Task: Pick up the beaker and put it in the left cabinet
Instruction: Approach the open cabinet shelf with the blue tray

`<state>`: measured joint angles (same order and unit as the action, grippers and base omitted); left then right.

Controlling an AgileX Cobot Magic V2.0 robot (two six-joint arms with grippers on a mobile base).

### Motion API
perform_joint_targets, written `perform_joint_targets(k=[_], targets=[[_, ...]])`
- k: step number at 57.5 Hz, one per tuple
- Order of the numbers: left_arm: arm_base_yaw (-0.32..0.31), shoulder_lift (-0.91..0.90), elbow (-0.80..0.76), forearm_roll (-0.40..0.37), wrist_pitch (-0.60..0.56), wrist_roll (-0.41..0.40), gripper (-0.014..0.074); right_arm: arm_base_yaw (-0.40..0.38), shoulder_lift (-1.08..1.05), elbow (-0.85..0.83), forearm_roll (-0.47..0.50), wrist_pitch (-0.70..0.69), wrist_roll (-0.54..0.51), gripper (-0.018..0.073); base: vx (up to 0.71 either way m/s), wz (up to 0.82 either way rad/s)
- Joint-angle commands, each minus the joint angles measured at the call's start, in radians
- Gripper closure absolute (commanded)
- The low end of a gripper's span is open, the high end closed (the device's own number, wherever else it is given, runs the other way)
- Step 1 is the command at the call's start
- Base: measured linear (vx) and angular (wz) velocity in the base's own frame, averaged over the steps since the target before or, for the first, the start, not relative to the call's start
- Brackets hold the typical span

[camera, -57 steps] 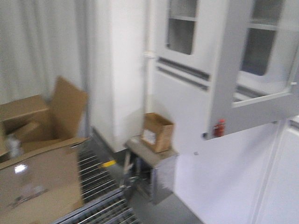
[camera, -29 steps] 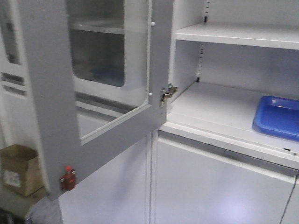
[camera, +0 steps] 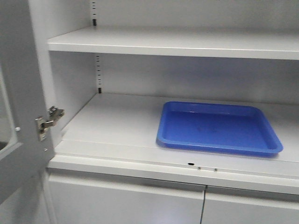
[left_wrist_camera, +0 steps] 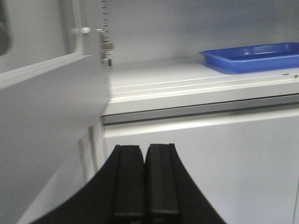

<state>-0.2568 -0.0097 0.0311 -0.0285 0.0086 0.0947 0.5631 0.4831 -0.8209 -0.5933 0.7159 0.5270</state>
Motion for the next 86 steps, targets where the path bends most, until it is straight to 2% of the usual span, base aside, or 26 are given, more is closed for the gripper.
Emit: perform_joint_targets(k=[1,34,86], targets=[[-0.004,-0.019,0.016,-0.008,-0.083,-0.004,0.0595,-0.002,0.010,-0.025,-0.039,-0.075,-0.005,0.0564,0.24,-0.55],[-0.004,-0.019,0.016,-0.008,-0.083,-0.004,0.0595,-0.002,0.010,-0.025,-0.039,-0.075,-0.005,0.0564,0.25,-0.28],[-0.004,-0.019,0.016,-0.008,-0.083,-0.004,0.0595,-0.002,0.010,-0.025,-0.039,-0.075,-0.005,0.0564,0.11,0.00]])
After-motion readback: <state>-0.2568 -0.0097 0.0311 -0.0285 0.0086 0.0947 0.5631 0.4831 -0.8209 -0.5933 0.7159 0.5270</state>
